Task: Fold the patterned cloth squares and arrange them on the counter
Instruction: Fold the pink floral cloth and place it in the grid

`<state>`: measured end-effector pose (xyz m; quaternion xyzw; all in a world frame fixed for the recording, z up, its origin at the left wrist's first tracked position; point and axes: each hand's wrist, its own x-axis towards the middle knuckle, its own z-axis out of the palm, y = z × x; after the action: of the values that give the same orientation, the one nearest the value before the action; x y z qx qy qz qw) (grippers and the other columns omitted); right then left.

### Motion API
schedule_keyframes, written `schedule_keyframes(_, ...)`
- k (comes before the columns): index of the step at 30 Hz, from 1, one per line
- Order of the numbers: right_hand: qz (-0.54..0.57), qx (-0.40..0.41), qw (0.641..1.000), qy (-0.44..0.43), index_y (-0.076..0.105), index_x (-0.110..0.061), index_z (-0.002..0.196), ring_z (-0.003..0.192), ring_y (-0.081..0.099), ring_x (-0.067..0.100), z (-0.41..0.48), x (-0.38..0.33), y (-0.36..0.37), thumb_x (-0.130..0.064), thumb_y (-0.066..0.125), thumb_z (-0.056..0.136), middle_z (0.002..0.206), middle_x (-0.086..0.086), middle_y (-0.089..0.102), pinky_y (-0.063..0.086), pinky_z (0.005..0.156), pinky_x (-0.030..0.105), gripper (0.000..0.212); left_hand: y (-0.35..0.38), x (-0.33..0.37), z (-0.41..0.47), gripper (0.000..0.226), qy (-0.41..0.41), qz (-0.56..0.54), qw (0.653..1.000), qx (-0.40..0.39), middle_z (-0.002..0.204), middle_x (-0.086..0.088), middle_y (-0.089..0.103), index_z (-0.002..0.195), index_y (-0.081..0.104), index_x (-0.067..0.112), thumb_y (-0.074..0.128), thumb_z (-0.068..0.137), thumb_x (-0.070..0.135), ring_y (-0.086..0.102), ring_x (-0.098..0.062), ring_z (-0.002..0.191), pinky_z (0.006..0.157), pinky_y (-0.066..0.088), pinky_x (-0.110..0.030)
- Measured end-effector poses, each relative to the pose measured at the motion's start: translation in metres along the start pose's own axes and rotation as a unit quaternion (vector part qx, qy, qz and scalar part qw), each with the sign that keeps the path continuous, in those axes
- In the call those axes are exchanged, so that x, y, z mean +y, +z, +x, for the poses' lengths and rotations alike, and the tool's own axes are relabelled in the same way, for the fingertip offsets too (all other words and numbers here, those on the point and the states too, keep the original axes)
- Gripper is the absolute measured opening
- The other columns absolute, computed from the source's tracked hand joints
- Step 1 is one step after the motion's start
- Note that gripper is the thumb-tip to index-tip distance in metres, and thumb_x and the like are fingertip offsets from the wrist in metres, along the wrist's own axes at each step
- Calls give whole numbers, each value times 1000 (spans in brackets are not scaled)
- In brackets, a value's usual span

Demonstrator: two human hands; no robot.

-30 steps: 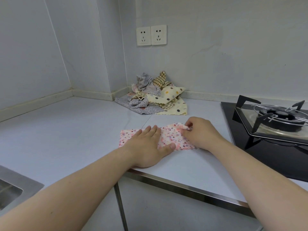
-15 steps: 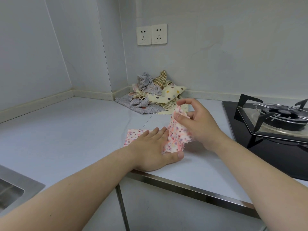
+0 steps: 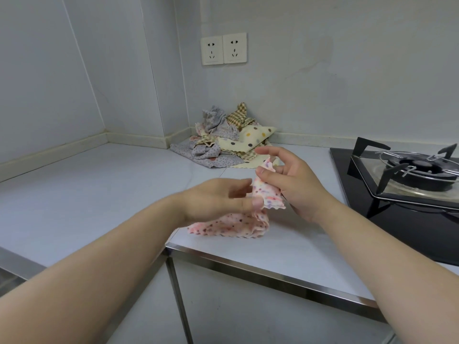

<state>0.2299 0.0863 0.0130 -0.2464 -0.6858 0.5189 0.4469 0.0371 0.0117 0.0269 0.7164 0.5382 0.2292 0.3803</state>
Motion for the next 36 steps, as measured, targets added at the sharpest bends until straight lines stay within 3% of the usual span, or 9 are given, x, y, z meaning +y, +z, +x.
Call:
schedule_keyframes(3, -1, 1, 1000, 5, 62, -26, 127, 59, 63, 17, 0, -1, 1, -8, 68, 96, 64, 4, 65, 51, 62, 30, 36, 2, 3, 4, 80, -53, -174, 981, 68, 117, -11, 74, 138, 55, 7, 53, 89, 70, 72, -26, 104, 96, 55, -42)
schedule_keyframes(6, 7, 4, 1000, 12, 62, -25, 128, 63, 66, 20, 1, 0, 2, -8, 68, 95, 68, 8, 67, 53, 65, 32, 37, 15, 12, 4, 74, -116, -258, 956, 72, 104, -22, 74, 131, 56, 1, 38, 98, 65, 73, -36, 91, 85, 60, -43)
schedule_keyframes(19, 2, 11, 999, 33, 61, -25, 128, 62, 68, 21, 0, 0, 2, -10, 69, 95, 66, 5, 68, 54, 64, 32, 36, 23, 19, 0, 77, -134, -319, 938, 26, 105, -26, 72, 133, 51, 6, 35, 95, 71, 72, -47, 94, 82, 62, -47)
schedule_keyframes(23, -6, 3, 999, 37, 59, -26, 131, 66, 68, 18, 0, -1, 2, -11, 68, 95, 68, 1, 70, 53, 65, 30, 40, 18, 18, 2, 73, -131, -322, 934, 78, 104, -25, 73, 129, 55, 5, 36, 97, 68, 74, -44, 90, 79, 62, -48)
schedule_keyframes(26, 20, -45, 997, 64, 48, -29, 143, 73, 68, 20, -2, -5, 4, -23, 65, 96, 80, 4, 74, 50, 69, 31, 50, 12, 9, 6, 73, -136, -318, 927, 147, 101, -20, 75, 123, 61, 2, 38, 98, 67, 75, -36, 87, 85, 60, -49)
schedule_keyframes(30, 20, -93, 991, 93, 35, -33, 152, 95, 72, 42, -6, -9, 6, -35, 50, 104, 99, 22, 76, 50, 85, 44, 51, 1, -3, 6, 110, -177, -357, 906, 140, 136, -12, 64, 147, 46, 9, 63, 69, 86, 65, -29, 121, 112, 43, -49)
schedule_keyframes(32, 21, -61, 994, 84, 42, -29, 148, 89, 73, 39, -4, -7, 5, -32, 49, 106, 95, 23, 75, 52, 86, 47, 44, 0, -2, 4, 97, -176, -360, 908, 126, 132, -13, 67, 141, 51, 7, 71, 74, 73, 66, -30, 119, 111, 45, -48)
schedule_keyframes(34, -10, -3, 998, 64, 52, -25, 139, 77, 71, 27, -1, -4, 2, -27, 53, 105, 85, 18, 75, 52, 79, 45, 34, -1, 1, 3, 52, -167, -312, 925, 139, 117, -13, 74, 129, 59, 4, 73, 90, 37, 72, -30, 106, 103, 53, -48)
schedule_keyframes(36, -90, 42, 994, 46, 60, -26, 127, 69, 66, 15, 4, 3, -1, -27, 58, 103, 79, 8, 76, 49, 72, 37, 24, -4, -4, 4, 31, -180, -240, 936, 185, 108, -14, 75, 122, 60, 10, 70, 93, 9, 75, -30, 97, 92, 59, -47)
